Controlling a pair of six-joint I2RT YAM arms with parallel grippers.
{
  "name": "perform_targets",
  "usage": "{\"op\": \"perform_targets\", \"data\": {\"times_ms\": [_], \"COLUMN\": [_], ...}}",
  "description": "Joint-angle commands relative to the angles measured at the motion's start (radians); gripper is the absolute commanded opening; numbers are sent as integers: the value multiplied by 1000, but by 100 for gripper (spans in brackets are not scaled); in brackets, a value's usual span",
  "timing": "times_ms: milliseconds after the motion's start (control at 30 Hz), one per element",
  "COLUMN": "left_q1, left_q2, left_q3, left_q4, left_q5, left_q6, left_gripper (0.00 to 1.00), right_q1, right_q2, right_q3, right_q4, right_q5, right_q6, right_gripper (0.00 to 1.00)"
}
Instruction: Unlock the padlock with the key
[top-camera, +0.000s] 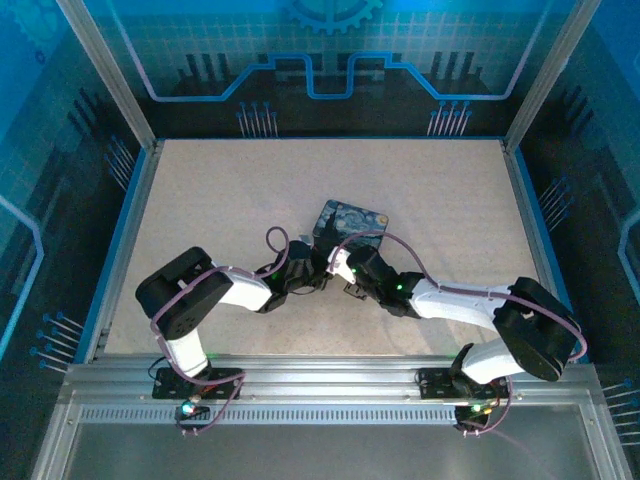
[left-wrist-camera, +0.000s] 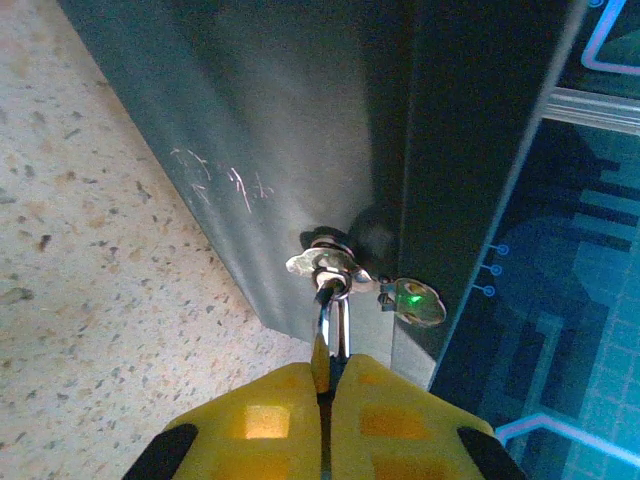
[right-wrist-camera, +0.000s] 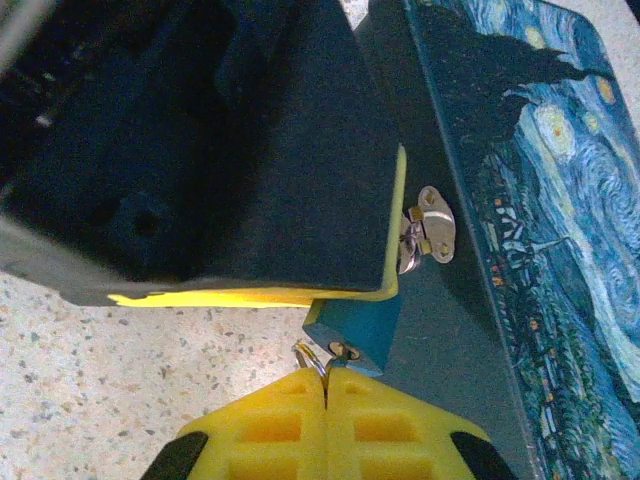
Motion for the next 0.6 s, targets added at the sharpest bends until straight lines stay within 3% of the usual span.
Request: {"op": "perform_targets", "data": {"times_ms": [0,133,567], "left_q1": [-11,-10,8], "left_q2": [-37,-35,-102], "left_q3": [-9,-14,-57], "left_q4": [53,46,-43], "left_q5": [29,26,11], "left_q6": [8,18,136], "left_gripper": [0,0,45], "right_q1": [13,-6,-71], "right_q2": [20,14,-19], "right_q3": [-2,-40,-179], "right_q4": [105,154,302], "right_q5": [-62,-101,-235], "right_q6": [114,176,402], "right_gripper": [0,0,0]}}
